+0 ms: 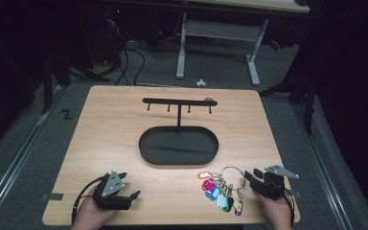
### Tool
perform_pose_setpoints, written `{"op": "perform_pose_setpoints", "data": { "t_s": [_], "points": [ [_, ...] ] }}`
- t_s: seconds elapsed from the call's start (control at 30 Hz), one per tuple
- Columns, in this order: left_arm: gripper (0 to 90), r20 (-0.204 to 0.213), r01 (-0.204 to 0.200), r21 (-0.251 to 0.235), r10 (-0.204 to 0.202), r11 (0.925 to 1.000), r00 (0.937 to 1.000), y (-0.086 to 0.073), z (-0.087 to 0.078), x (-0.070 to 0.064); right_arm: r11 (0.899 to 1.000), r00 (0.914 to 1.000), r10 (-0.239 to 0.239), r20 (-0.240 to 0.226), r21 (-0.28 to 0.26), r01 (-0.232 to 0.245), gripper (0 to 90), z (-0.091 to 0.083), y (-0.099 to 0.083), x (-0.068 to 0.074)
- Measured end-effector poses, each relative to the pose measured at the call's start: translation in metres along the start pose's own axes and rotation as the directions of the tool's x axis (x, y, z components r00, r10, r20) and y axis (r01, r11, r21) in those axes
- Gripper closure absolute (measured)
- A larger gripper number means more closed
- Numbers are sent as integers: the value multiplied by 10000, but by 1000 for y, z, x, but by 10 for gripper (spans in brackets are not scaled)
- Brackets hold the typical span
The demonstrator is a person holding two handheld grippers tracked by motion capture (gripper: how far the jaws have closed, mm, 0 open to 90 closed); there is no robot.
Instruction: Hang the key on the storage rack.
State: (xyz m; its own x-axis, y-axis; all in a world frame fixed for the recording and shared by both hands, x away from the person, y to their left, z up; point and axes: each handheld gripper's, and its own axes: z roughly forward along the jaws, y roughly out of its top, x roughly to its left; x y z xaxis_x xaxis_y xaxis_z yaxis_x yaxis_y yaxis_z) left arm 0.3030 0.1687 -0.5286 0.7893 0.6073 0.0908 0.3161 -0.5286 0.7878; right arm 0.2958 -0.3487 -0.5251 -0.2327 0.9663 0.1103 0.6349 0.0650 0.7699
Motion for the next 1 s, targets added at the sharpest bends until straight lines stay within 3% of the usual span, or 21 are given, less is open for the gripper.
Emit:
{"op": "perform_pose_setpoints", "data": {
  "t_s": [0.4, 0.73, 1.0],
  "points": [
    [205, -1, 6, -53, -6, 10000, 10000, 0, 1, 0, 9986, 9987, -485, 161, 209, 481, 560, -2, 2, 3],
    [205, 81, -77, -95, 77, 9999, 9999, 4, 4, -1, 9918, 9929, -1122, 396, 656, 1094, 542, -10, 4, 14],
    [203, 73, -80, -208, 81, 9998, 9999, 6, 5, -1, 9876, 9880, -1474, 456, 618, 1444, 525, -13, 4, 18]
  ]
}}
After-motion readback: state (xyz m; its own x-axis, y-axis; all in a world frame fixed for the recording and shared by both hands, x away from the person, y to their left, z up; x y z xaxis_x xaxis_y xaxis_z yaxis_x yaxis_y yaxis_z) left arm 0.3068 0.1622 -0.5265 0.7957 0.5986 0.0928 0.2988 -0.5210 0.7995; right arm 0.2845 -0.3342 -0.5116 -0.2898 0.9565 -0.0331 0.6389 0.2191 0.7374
